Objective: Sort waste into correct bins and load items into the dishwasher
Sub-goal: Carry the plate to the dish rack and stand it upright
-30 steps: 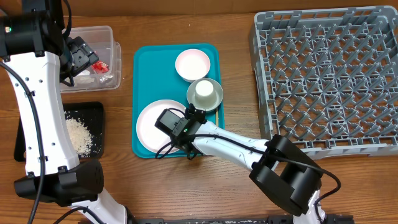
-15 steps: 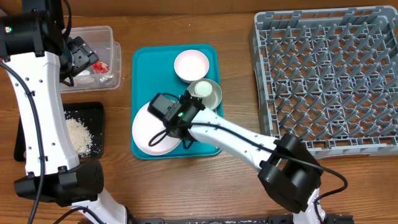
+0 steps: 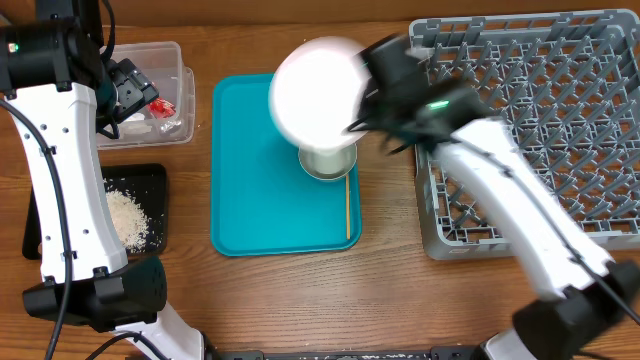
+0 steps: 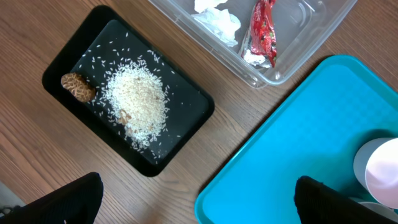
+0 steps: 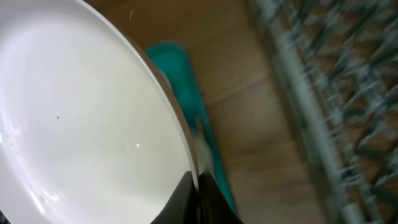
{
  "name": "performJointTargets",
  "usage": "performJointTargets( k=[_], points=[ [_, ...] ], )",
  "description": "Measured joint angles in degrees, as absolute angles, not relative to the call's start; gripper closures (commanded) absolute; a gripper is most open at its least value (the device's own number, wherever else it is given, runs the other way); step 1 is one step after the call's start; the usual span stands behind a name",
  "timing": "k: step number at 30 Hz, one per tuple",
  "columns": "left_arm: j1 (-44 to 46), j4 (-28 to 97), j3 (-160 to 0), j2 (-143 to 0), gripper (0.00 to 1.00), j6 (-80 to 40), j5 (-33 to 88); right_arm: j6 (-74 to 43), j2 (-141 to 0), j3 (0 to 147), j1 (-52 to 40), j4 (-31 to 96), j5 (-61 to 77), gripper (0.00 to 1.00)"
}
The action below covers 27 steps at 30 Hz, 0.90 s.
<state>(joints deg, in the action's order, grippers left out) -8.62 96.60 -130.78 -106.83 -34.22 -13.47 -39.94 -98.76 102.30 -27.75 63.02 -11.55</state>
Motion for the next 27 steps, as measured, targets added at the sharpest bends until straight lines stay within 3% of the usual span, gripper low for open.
performJointTargets(
  k=[11,27],
  points=[
    [-8.62,96.62,-130.78,-106.83,0.00,-34.22,-13.47,-27.33,-98.00,102.50,-5.82,56.45,-18.65,0.96],
    [-8.62,96.62,-130.78,-106.83,0.00,-34.22,-13.47,-23.49,-108.51,102.50,-1.10,48.27,-44.80,0.96]
  ],
)
